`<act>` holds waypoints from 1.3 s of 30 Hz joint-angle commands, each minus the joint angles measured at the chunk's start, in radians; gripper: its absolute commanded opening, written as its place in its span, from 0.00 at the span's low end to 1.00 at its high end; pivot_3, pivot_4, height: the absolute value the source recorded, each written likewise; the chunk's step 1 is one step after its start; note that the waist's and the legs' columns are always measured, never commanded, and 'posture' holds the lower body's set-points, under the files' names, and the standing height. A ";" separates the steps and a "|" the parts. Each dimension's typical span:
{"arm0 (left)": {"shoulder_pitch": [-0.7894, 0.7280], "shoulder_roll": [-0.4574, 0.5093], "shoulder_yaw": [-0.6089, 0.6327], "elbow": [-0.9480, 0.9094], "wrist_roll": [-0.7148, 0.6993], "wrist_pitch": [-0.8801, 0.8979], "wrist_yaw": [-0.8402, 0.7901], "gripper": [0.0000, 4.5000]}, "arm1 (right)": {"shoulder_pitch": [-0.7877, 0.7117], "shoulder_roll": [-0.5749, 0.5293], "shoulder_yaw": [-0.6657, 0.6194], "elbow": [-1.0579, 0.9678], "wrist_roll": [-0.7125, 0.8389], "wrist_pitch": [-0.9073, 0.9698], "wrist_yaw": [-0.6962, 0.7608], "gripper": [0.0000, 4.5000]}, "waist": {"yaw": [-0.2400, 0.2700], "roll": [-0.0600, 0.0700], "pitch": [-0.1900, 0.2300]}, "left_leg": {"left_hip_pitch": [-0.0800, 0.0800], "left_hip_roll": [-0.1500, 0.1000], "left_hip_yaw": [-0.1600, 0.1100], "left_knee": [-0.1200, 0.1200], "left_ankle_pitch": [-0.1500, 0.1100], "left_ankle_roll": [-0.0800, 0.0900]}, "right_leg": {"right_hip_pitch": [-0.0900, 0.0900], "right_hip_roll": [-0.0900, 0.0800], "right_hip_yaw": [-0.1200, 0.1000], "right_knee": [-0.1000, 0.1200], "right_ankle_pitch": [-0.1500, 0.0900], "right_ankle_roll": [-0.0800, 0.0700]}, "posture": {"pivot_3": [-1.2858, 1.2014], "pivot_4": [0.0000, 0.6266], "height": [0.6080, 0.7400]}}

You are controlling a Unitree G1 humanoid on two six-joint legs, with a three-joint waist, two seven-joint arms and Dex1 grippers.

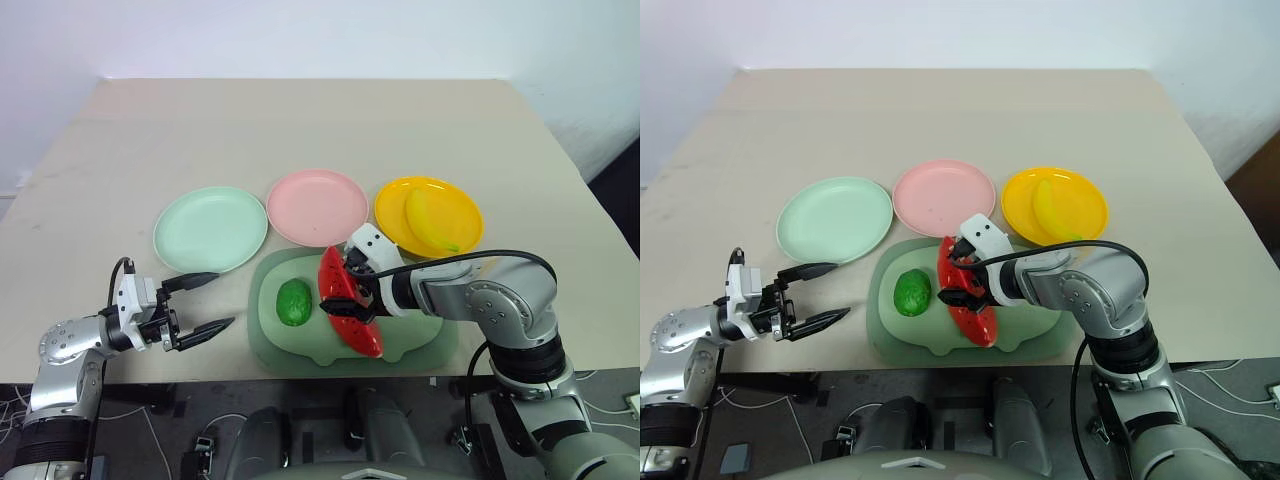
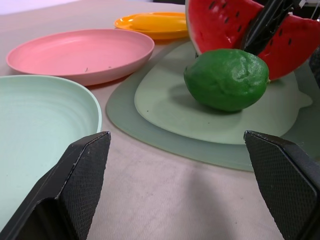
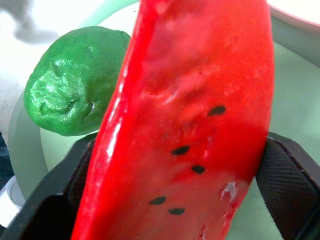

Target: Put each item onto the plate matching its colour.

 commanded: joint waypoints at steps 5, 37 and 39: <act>-0.006 -0.004 -0.001 -0.005 0.007 -0.030 0.000 1.00 | -0.015 -0.049 0.026 0.043 -0.020 0.009 0.040 0.73 | 0.002 0.000 0.000 | 0.000 0.000 0.000 0.000 0.000 0.000 | 0.000 0.000 0.000 0.000 0.000 0.000 | 0.52 0.24 0.97; -0.026 -0.009 -0.006 -0.001 0.013 -0.023 0.007 1.00 | -0.619 0.166 -0.122 1.282 -0.405 -0.873 0.229 0.94 | -0.003 0.004 0.002 | -0.005 0.000 0.001 -0.001 0.000 0.000 | -0.004 -0.002 -0.002 0.000 0.000 0.000 | 0.52 0.24 0.97; -0.036 -0.009 -0.012 0.003 0.016 -0.021 0.006 1.00 | -0.607 0.151 -0.140 1.235 -0.389 -0.844 0.250 0.99 | -0.003 0.004 0.003 | -0.005 0.001 0.001 -0.001 0.000 0.000 | -0.004 -0.002 -0.002 0.000 0.000 0.000 | 0.52 0.24 0.97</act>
